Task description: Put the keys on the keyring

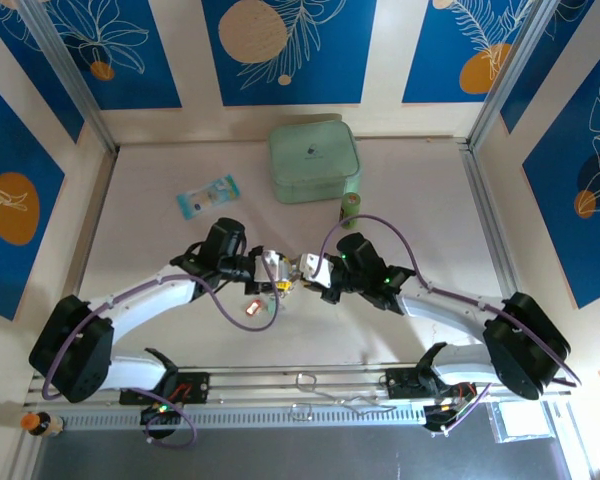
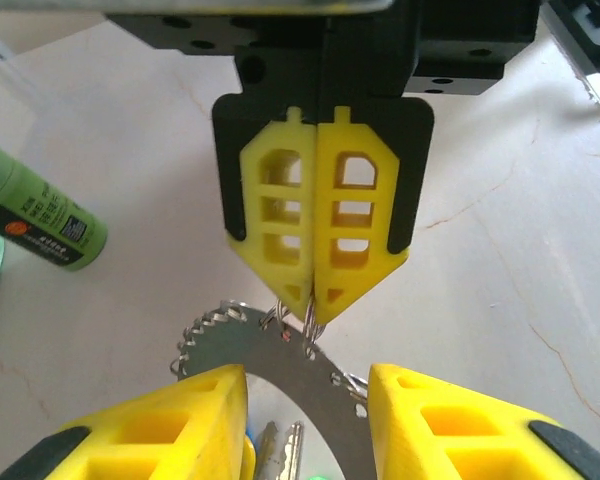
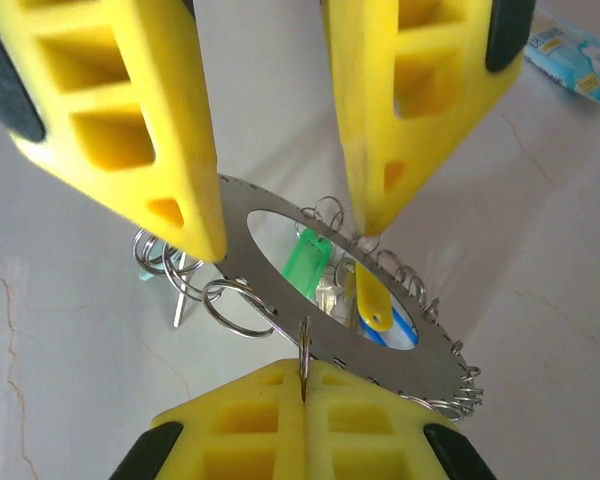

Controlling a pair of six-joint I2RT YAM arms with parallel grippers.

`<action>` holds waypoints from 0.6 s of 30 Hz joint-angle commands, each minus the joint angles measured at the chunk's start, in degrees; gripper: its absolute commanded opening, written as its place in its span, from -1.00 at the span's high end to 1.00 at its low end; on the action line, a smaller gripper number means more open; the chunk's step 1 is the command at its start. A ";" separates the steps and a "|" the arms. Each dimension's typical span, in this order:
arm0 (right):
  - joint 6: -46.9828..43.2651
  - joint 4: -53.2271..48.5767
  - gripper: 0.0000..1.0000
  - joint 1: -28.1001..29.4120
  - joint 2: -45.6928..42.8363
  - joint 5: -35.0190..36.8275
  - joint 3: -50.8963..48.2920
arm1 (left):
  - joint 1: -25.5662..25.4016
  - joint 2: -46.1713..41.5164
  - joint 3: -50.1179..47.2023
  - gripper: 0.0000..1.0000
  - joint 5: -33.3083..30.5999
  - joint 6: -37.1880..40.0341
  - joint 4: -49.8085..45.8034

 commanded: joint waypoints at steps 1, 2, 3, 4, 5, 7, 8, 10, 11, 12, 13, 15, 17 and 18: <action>0.86 2.31 1.00 1.03 -1.40 -2.07 -0.45 | -0.72 0.08 1.63 0.32 1.91 3.61 -1.13; 0.87 2.40 1.00 1.24 -1.27 -2.02 -0.37 | -0.73 0.39 1.71 0.33 1.71 3.50 -1.05; 0.83 2.44 1.00 1.42 -1.27 -2.02 -0.42 | -0.72 0.66 1.87 0.33 1.70 3.39 -1.05; 0.90 2.65 1.00 1.59 -1.27 -1.93 -0.35 | -0.74 1.10 2.06 0.36 1.71 3.20 -1.18; 0.86 2.72 1.00 1.76 -1.25 -1.85 -0.24 | -0.76 1.58 2.46 0.39 1.70 2.84 -1.34; 0.73 2.78 1.00 1.96 -1.33 -1.65 -0.03 | -0.89 2.29 3.18 0.44 1.83 2.45 -1.75; 0.61 2.63 1.00 2.04 -1.21 -1.57 0.03 | -0.93 2.60 3.51 0.46 1.83 2.46 -1.92; 0.52 2.58 1.00 2.13 -1.26 -1.33 0.24 | -0.92 3.08 3.98 0.49 1.56 2.57 -2.25; 0.49 2.62 1.00 2.13 -1.26 -1.39 0.31 | -1.06 3.38 4.33 0.51 1.45 2.84 -2.70; 0.48 2.55 1.00 2.20 -1.26 -1.43 0.42 | -1.03 3.59 4.59 0.53 1.36 3.11 -3.15; 0.56 2.58 1.00 2.22 -1.30 -1.41 0.50 | -1.16 3.85 4.92 0.54 1.26 3.40 -3.63; 0.59 2.57 1.00 2.30 -1.17 -1.37 0.60 | -1.25 4.14 5.15 0.54 1.26 3.88 -4.10; 0.63 2.48 1.00 2.31 -0.91 -0.76 0.81 | -1.20 4.14 5.15 0.49 1.19 4.10 -4.21; 0.60 2.41 1.00 2.39 -0.82 -0.57 0.95 | -1.28 4.07 5.15 0.47 1.11 4.11 -4.33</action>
